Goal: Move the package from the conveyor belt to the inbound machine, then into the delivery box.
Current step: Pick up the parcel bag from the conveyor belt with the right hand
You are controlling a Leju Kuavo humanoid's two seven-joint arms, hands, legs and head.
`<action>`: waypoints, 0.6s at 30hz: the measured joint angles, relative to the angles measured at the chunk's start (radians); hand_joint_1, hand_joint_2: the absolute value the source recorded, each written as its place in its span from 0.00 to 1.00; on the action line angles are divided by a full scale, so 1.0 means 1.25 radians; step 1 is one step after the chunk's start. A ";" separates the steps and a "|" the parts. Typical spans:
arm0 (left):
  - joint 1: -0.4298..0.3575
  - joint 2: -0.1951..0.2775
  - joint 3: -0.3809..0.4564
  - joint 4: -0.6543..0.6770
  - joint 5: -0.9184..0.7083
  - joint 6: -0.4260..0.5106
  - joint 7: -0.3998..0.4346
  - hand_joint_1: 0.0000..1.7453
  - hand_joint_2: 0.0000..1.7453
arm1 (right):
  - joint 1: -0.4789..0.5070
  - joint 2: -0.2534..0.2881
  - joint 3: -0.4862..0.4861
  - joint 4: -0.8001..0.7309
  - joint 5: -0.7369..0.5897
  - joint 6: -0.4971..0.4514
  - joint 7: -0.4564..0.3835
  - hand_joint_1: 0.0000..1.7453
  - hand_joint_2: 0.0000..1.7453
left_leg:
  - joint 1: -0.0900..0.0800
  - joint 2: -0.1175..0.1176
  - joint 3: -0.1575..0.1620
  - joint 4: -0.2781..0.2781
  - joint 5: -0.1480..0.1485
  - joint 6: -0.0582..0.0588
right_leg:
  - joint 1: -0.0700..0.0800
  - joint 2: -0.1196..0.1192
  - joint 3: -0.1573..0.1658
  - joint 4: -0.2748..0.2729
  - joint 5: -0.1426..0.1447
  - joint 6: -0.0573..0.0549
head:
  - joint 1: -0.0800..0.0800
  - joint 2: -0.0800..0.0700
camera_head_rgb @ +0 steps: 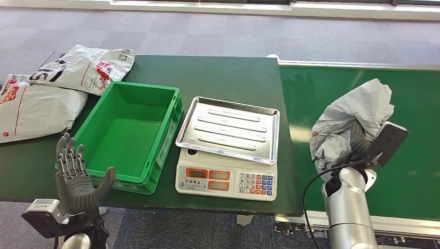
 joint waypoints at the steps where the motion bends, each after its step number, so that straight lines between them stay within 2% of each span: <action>1: 0.000 0.000 0.000 0.000 0.000 0.000 0.000 0.00 1.00 | 0.000 0.000 0.000 0.000 0.000 0.000 0.000 1.00 1.00 | 0.000 0.000 0.000 0.000 0.000 0.000 | 0.000 0.000 0.000 0.000 0.000 0.000 | 0.000 0.000; 18: 0.000 0.000 0.000 0.000 0.000 0.000 0.000 0.00 1.00 | 0.000 0.000 0.000 0.000 0.000 0.000 0.000 1.00 1.00 | 0.000 0.000 0.000 0.000 0.000 0.000 | 0.000 0.000 0.000 0.000 0.000 0.000 | 0.000 0.000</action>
